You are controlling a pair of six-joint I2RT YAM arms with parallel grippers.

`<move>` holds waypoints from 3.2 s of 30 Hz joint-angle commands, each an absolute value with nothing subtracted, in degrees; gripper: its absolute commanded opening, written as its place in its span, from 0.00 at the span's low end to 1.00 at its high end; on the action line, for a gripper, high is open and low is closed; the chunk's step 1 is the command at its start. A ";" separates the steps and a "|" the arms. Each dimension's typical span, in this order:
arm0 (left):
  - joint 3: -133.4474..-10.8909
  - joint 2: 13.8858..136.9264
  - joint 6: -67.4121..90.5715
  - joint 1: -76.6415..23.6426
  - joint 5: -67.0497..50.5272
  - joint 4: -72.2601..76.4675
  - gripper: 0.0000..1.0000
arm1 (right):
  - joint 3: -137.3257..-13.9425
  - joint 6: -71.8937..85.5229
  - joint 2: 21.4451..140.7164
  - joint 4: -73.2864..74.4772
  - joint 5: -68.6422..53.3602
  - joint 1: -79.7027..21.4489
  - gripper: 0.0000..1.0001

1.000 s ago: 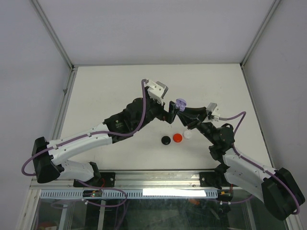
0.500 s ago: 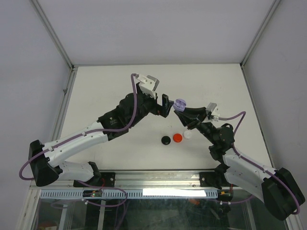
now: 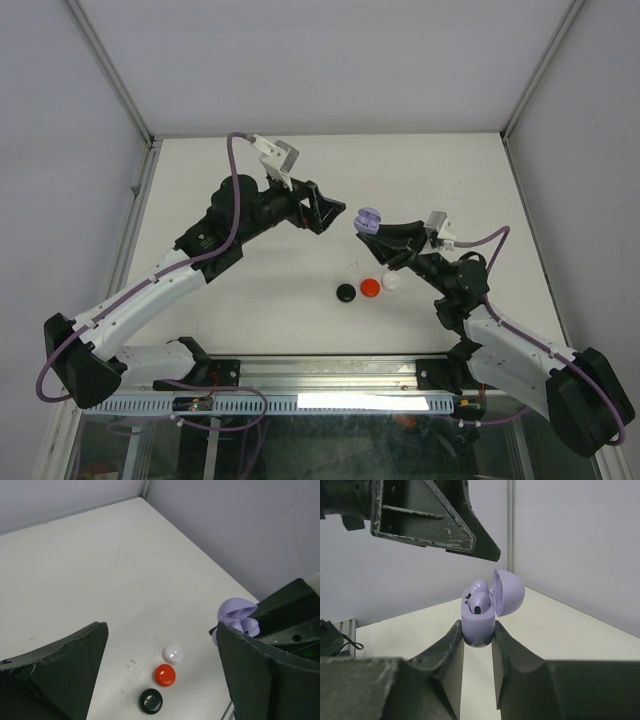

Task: Insert the wireless bluetooth earbuds into the charging case
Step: Close the charging case, then place the charging case at the center of the board.

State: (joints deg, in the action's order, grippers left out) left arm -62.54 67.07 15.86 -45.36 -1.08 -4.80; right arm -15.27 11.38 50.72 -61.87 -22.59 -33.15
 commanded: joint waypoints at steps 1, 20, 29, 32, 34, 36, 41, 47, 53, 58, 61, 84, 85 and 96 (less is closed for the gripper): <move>-63.01 65.44 20.83 -42.85 -19.74 -0.27 0.93 | -19.44 13.62 52.26 -62.73 -28.02 -33.32 0.00; -62.45 72.86 30.73 -41.99 -38.13 9.55 0.81 | -24.33 18.84 58.47 -63.28 -35.96 -33.66 0.00; -61.35 71.48 31.55 -41.46 -43.32 14.17 0.77 | -24.16 18.99 59.24 -59.32 -36.23 -33.58 0.00; -60.81 70.94 31.61 -40.86 -44.08 15.10 0.75 | -24.09 18.71 59.08 -57.75 -36.67 -33.61 0.00; -60.59 70.57 31.64 -40.41 -44.34 15.33 0.75 | -24.08 18.70 58.99 -56.67 -36.93 -33.65 0.00; -60.24 70.31 31.56 -39.80 -44.48 15.21 0.75 | -23.94 18.59 58.82 -55.42 -37.16 -33.66 0.00; -60.14 68.57 28.16 -37.54 -37.00 8.05 0.79 | -24.89 17.68 57.83 -45.59 -34.86 -33.57 0.00; -60.39 64.83 19.16 -35.73 -17.78 -5.80 0.86 | -28.67 16.12 57.09 -26.17 -28.31 -32.89 0.00; -60.37 61.66 12.31 -34.99 1.95 -15.75 0.94 | -33.50 16.29 59.28 -8.16 -22.73 -29.79 0.00; -56.10 58.67 8.96 -34.59 18.66 -16.82 0.99 | -35.35 21.03 64.38 -1.50 -20.36 -26.38 0.00; -52.14 57.79 6.51 -34.10 27.14 -13.25 0.99 | -37.75 22.52 68.37 2.20 -19.72 -26.35 0.00; -48.25 51.99 19.40 -14.33 13.28 -11.32 0.99 | -41.36 27.80 85.83 5.12 -17.72 -26.32 0.28; -48.20 51.62 19.42 -14.25 13.32 -11.29 0.99 | -41.13 27.75 85.46 5.45 -17.22 -26.29 0.32; -43.83 41.03 16.78 -14.30 7.44 -9.97 0.99 | -40.52 24.85 67.71 13.81 -9.02 -26.34 0.71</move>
